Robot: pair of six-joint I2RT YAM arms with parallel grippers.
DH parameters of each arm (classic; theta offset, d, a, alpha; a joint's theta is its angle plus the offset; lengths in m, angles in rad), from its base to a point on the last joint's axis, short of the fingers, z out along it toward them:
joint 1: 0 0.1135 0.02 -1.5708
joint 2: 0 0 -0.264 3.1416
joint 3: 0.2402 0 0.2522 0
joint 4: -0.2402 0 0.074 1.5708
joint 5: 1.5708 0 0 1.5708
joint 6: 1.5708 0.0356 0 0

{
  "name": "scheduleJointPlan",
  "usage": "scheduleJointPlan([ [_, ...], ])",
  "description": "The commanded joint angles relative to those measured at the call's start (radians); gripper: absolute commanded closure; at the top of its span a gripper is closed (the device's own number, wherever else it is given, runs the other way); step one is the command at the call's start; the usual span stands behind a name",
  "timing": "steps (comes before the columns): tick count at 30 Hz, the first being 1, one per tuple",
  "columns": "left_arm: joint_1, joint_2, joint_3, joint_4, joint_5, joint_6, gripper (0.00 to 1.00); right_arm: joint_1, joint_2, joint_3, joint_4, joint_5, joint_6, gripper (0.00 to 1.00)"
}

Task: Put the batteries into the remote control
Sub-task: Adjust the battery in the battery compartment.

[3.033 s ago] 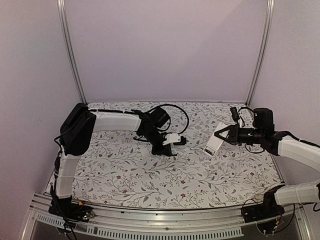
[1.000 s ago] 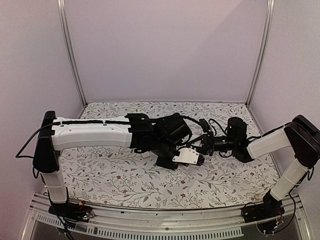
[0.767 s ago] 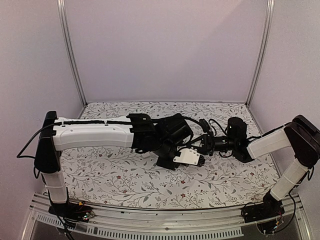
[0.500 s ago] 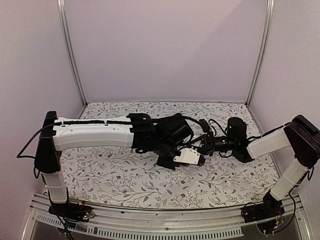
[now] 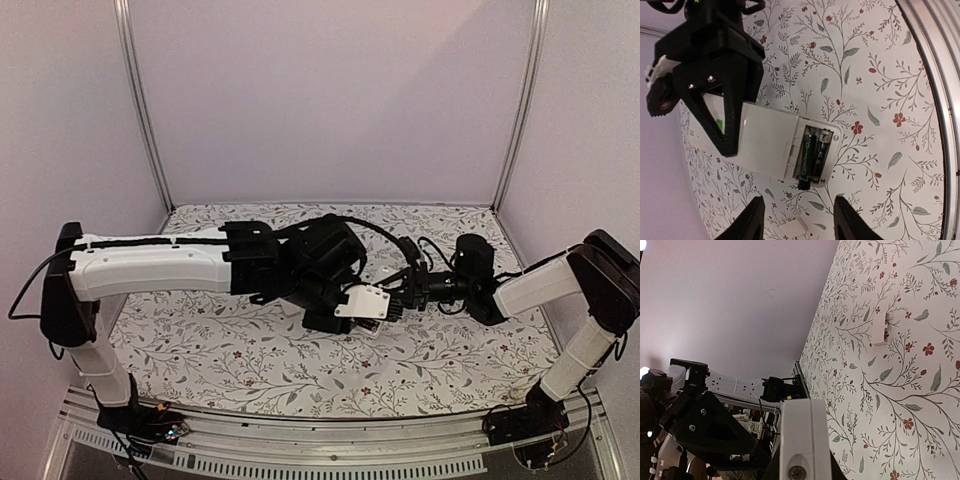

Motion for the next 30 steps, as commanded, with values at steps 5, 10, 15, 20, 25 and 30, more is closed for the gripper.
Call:
scheduleJointPlan([
  [5,0.053,-0.245,-0.255,0.33,-0.048,-0.28,0.35,-0.03,-0.08,0.017,0.043,0.084,0.012,1.0],
  [10,0.114,-0.347,-0.395,0.519,-0.083,-0.561,0.05,-0.029,-0.1,0.045,0.097,0.129,0.031,1.0],
  [15,0.152,-0.365,-0.402,0.535,-0.045,-0.706,0.3,-0.03,-0.082,0.061,0.145,0.119,0.057,1.0],
  [20,0.131,-0.297,-0.33,0.466,-0.222,-0.766,0.45,-0.026,-0.074,0.071,0.133,0.135,0.089,1.0],
  [25,0.094,-0.229,-0.268,0.427,-0.298,-0.736,0.51,-0.015,-0.076,0.086,0.083,0.143,0.091,1.0],
  [30,0.083,-0.189,-0.235,0.406,-0.313,-0.724,0.55,-0.013,-0.08,0.087,0.071,0.149,0.092,1.0],
])
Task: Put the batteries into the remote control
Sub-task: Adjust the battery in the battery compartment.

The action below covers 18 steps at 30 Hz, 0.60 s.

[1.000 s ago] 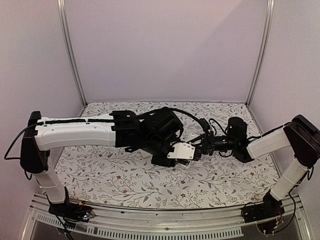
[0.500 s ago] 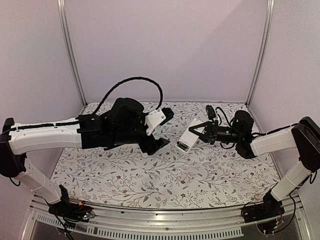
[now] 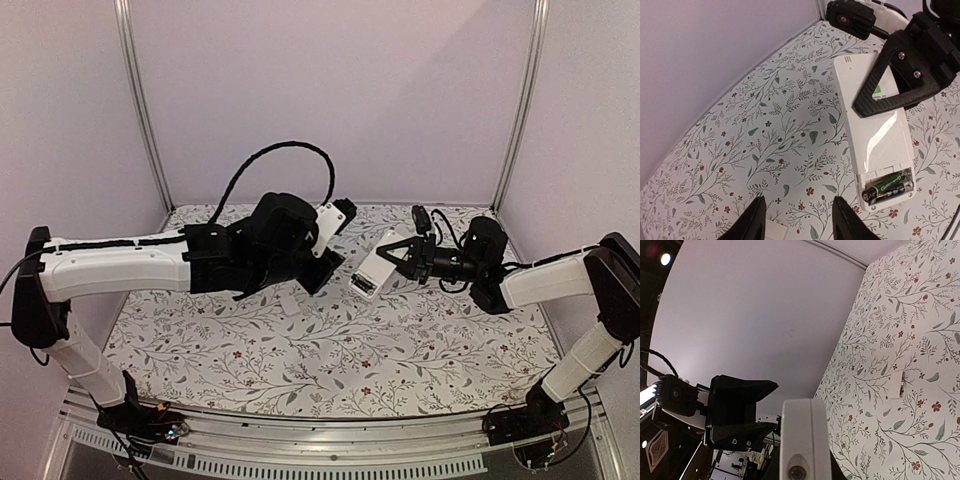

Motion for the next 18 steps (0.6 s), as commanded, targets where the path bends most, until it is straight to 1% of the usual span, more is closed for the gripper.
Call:
scheduleJointPlan([
  [1,-0.021,0.038,0.04,-0.043,-0.047,0.003,0.56,0.006,-0.007,0.026,-0.01,0.017,0.007,1.0],
  [7,-0.043,0.074,0.071,-0.058,-0.042,0.01,0.59,0.007,-0.007,0.031,-0.017,0.015,0.007,1.0],
  [18,-0.059,0.108,0.098,-0.072,0.011,0.033,0.64,0.007,-0.005,0.031,-0.018,0.012,0.007,1.0],
])
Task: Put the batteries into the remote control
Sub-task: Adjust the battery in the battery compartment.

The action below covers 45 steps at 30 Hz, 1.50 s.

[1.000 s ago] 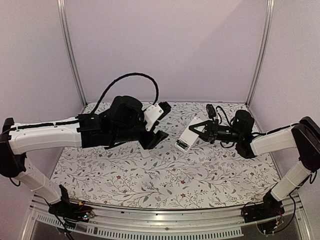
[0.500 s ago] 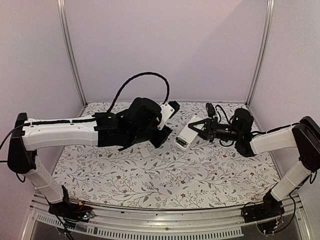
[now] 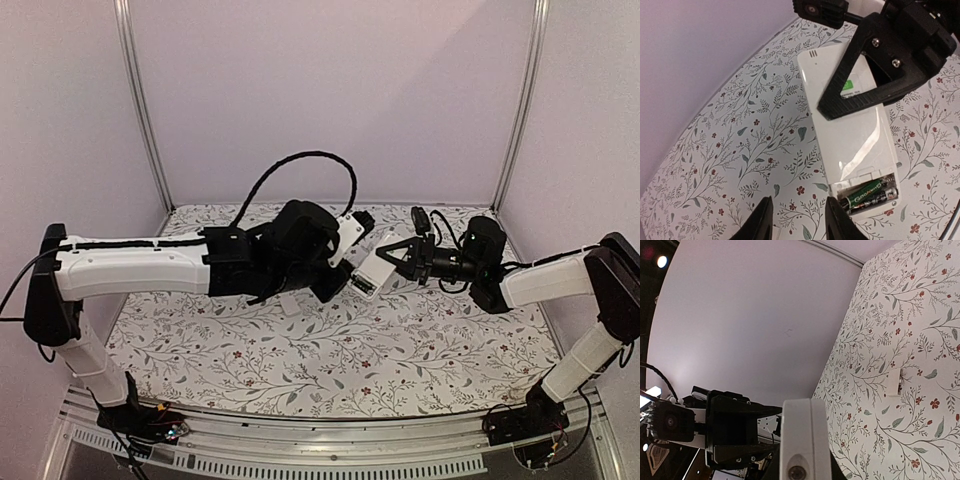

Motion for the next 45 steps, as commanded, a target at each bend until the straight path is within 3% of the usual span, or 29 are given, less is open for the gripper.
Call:
scheduleJointPlan([
  [1,-0.022,0.023,0.027,-0.026,0.027,0.014,0.65,0.006,-0.007,0.024,0.011,0.009,0.005,1.0],
  [14,-0.033,0.056,0.043,-0.023,0.063,0.011,0.67,0.006,-0.005,0.024,0.025,0.003,0.016,1.0],
  [21,-0.018,0.048,0.045,-0.046,0.008,0.011,0.65,0.003,-0.01,0.021,0.03,0.01,0.022,1.0],
  [33,0.048,-0.064,-0.009,-0.036,0.05,-0.003,0.45,0.001,-0.002,0.021,0.02,-0.017,0.007,1.0],
  [35,0.084,-0.106,-0.033,-0.028,0.145,-0.057,0.43,0.001,-0.005,0.022,0.013,-0.037,-0.005,1.0],
  [40,0.215,-0.191,-0.103,0.04,0.568,-0.2,0.42,0.003,-0.022,0.025,-0.013,-0.087,-0.044,1.0],
  [45,0.298,-0.141,-0.075,0.051,0.919,-0.319,0.5,0.016,-0.023,0.033,-0.007,-0.129,-0.053,1.0],
])
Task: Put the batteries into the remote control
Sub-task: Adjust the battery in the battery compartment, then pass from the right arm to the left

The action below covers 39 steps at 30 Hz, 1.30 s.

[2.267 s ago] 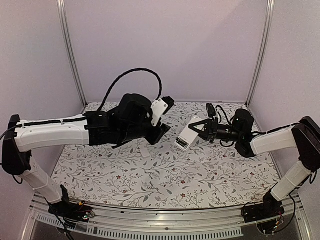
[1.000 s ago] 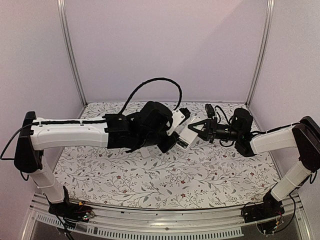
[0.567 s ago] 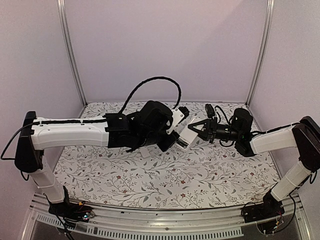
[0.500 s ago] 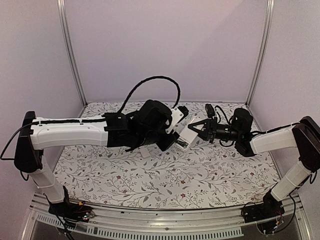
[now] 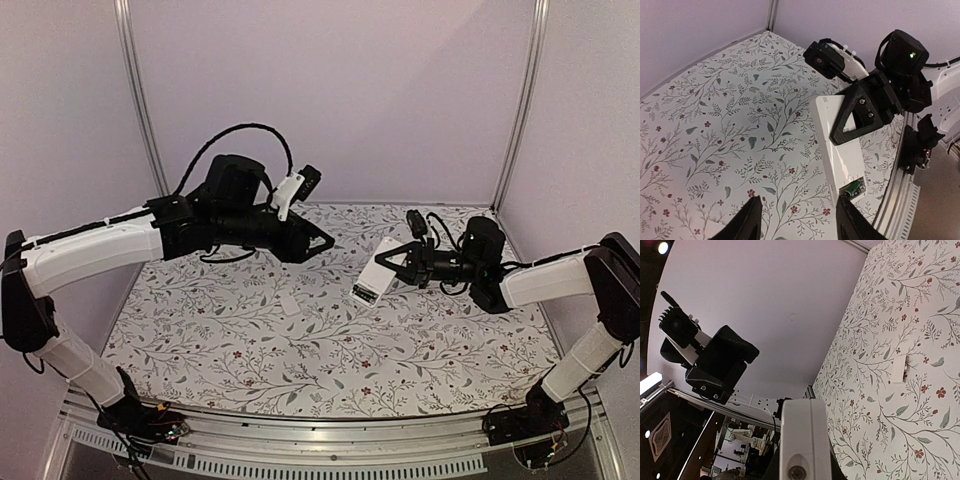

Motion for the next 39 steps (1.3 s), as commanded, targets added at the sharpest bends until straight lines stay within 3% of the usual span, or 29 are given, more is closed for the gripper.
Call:
scheduleJointPlan([
  [1,0.043,0.06,0.017,0.017,0.408,-0.142,0.52,0.021,-0.02,0.036,0.019,-0.058,-0.026,1.0],
  [7,0.046,0.144,0.037,0.042,0.57,-0.228,0.56,0.046,-0.004,0.062,0.066,-0.088,-0.004,1.0],
  [13,0.046,0.188,0.022,0.119,0.646,-0.306,0.58,0.075,0.014,0.085,0.079,-0.107,0.01,1.0],
  [30,0.043,0.242,0.01,0.218,0.721,-0.415,0.71,0.117,0.069,0.13,0.112,-0.133,0.038,1.0],
  [39,0.043,0.263,-0.001,0.271,0.756,-0.473,0.91,0.117,0.073,0.131,0.112,-0.134,0.038,1.0],
])
